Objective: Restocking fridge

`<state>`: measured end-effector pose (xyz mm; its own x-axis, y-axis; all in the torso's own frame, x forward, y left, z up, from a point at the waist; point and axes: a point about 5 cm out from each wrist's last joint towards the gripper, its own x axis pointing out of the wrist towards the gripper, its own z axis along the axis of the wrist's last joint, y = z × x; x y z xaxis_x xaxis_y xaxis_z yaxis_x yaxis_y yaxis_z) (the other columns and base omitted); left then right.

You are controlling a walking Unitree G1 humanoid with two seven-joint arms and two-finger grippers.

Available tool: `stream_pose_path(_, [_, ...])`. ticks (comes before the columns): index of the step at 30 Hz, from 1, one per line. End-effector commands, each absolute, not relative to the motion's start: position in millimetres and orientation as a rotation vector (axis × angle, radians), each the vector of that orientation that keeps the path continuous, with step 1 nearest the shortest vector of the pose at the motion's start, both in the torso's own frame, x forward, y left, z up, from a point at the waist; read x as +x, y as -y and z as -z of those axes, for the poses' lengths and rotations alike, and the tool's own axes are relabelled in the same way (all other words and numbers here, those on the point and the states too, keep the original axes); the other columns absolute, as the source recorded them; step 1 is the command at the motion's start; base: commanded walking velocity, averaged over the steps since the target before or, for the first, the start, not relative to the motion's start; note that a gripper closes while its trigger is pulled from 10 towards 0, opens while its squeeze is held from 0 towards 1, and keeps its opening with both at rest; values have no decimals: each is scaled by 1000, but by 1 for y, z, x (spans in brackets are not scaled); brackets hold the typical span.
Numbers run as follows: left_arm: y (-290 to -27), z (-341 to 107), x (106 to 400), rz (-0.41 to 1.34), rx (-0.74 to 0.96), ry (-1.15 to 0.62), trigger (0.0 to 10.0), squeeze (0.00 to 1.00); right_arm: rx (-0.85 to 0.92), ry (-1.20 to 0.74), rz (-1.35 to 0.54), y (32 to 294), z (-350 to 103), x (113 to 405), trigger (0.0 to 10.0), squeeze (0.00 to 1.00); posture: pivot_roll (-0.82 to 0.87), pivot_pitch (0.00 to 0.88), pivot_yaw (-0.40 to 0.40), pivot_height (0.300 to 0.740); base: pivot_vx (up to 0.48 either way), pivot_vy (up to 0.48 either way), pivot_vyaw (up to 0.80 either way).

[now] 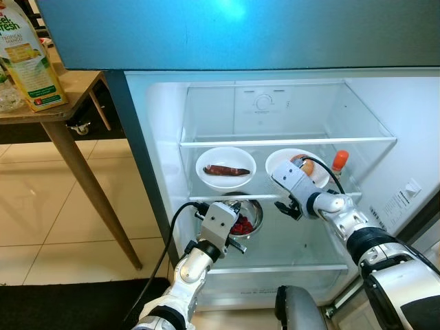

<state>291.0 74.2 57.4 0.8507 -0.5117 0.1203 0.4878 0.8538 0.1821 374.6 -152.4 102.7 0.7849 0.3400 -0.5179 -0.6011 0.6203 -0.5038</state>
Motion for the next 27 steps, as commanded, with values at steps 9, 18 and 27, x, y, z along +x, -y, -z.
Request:
stream_pose_path(9, [-74, -61, 293, 535, 162, 185, 10000, 0, -569, -185, -540, 149, -133, 384, 10000, 0, -96, 0, -26, 550, 0, 0, 0])
stream_pose_path(18, [-74, -62, 293, 536, 160, 187, 10000, 0, -517, -144, -644, 150, -138, 380, 10000, 0, -94, 0, -23, 550, 0, 0, 0])
stream_pose_path(27, [-74, -61, 293, 534, 149, 185, 10000, 0, -422, -170, -910, 172, -132, 357, 10000, 0, -94, 0, -23, 550, 0, 0, 0])
